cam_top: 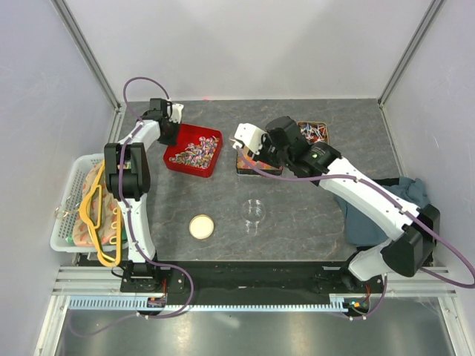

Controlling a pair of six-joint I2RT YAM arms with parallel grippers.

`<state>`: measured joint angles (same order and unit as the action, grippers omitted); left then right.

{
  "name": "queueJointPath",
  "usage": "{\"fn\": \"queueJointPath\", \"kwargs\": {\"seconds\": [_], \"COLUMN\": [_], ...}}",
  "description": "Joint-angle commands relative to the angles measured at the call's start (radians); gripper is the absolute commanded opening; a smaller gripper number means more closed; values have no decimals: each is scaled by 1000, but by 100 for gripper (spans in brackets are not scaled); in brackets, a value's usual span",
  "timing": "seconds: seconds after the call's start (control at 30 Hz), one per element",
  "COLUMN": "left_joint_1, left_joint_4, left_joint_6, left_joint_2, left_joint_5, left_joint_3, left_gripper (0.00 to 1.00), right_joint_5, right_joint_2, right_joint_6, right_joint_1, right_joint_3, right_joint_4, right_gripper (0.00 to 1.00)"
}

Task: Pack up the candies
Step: Pick up the storage box at the center of the board, then scoop the fake candies from the storage box.

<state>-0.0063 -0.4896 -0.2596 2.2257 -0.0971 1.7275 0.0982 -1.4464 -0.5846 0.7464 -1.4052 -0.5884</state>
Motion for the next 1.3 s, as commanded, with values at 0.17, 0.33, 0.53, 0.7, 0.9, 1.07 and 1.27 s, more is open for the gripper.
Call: {"fn": "queueJointPath", "kwargs": {"seconds": [0.17, 0.33, 0.53, 0.7, 0.9, 1.07, 1.27], "left_joint_1": [-41, -67, -116, -129, -144, -169, -196], "left_joint_4": [-1, -3, 2, 2, 6, 17, 85], "left_joint_6": [-153, -194, -233, -237, -247, -270, -326], "left_joint_2": [-167, -222, -284, -281, -271, -296, -336], "left_joint_5": [-61, -89, -69, -47, 11, 39, 25], "left_joint_3": [35, 21, -23, -11, 14, -14, -100], "left_gripper": [2, 2, 2, 2, 2, 2, 2], "right_joint_5": [299, 432, 599, 684, 794, 825, 827], "right_joint_2": [-170, -311, -474, -566, -650, -721, -793], "right_joint_6": [-201, -303, -461, -596, -768, -850, -896], "right_joint_1": [91, 123, 169, 189, 203, 209, 208], "right_joint_3": [-173, -311, -422, -449, -500, -560, -603], "right_joint_4": [-39, -39, -18, 10, 35, 61, 76], "right_gripper": [0, 0, 0, 0, 0, 0, 0]}}
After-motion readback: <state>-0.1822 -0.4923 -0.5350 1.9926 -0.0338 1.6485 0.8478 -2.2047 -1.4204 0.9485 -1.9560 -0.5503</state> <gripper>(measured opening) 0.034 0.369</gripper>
